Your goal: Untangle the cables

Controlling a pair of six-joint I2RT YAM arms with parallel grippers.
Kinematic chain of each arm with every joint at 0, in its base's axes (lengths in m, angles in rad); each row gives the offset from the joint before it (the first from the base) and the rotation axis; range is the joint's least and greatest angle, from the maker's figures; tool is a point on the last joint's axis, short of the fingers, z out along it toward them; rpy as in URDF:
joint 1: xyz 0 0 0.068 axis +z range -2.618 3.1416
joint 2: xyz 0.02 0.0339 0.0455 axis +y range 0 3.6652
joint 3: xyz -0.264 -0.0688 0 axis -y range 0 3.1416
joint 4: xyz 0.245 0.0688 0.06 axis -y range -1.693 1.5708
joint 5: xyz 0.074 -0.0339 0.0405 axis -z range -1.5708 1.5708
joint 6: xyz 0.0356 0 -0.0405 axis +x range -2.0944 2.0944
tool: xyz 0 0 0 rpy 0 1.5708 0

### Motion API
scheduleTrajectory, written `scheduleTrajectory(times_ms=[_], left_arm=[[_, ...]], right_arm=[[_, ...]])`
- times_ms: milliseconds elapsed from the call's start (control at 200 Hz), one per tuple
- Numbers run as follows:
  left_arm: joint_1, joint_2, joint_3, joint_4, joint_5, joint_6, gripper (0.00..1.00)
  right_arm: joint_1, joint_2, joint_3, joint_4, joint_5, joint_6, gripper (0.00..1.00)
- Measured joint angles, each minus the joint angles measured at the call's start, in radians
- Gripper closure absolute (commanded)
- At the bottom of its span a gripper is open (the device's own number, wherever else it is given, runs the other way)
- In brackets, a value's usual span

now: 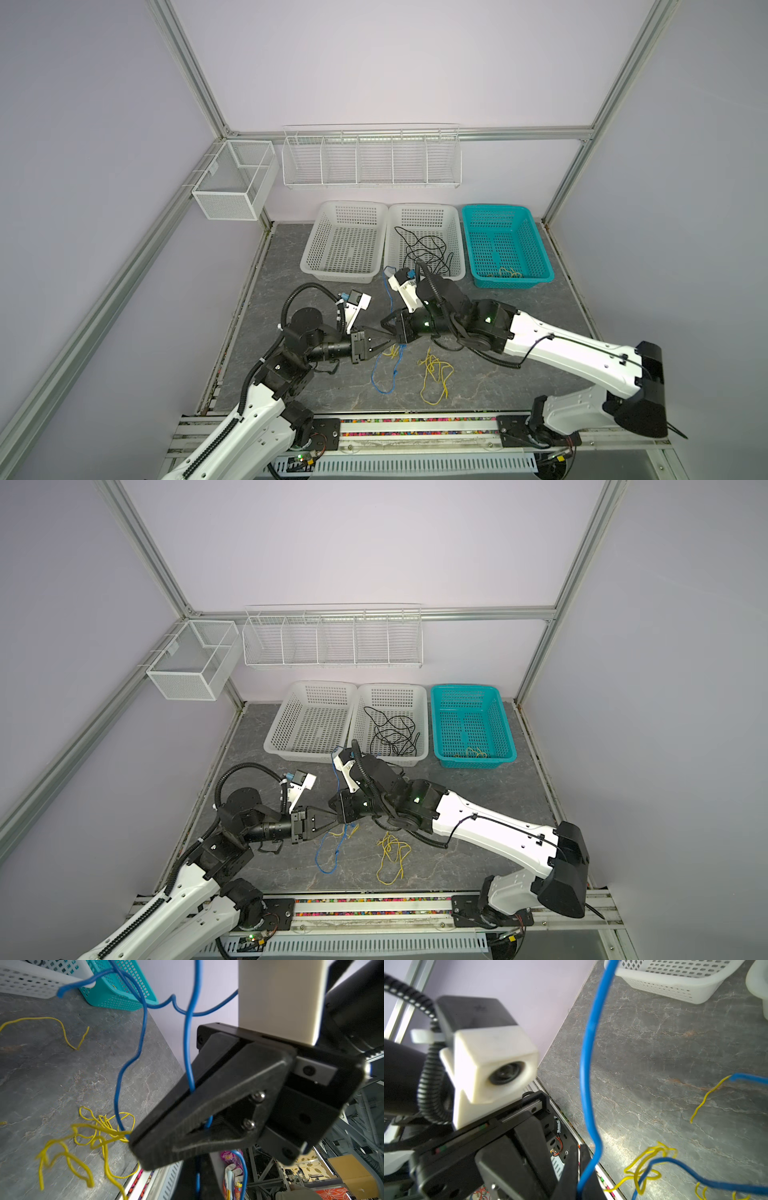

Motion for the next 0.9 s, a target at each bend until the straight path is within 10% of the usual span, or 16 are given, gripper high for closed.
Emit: scheduleTrajectory(times_ms=[665,900], left_arm=[[0.098,-0.010,0.010,-0.086,-0.032,0.049,1.00],[0.124,-0.042,0.010,-0.099,-0.034,0.042,1.00]], right_arm=[[0.152,-0.138,-0.107,-0.007,-0.056,-0.168,0.94],[0.033,-0.391,-0.264,-0.022,0.056,-0.137,0.94]])
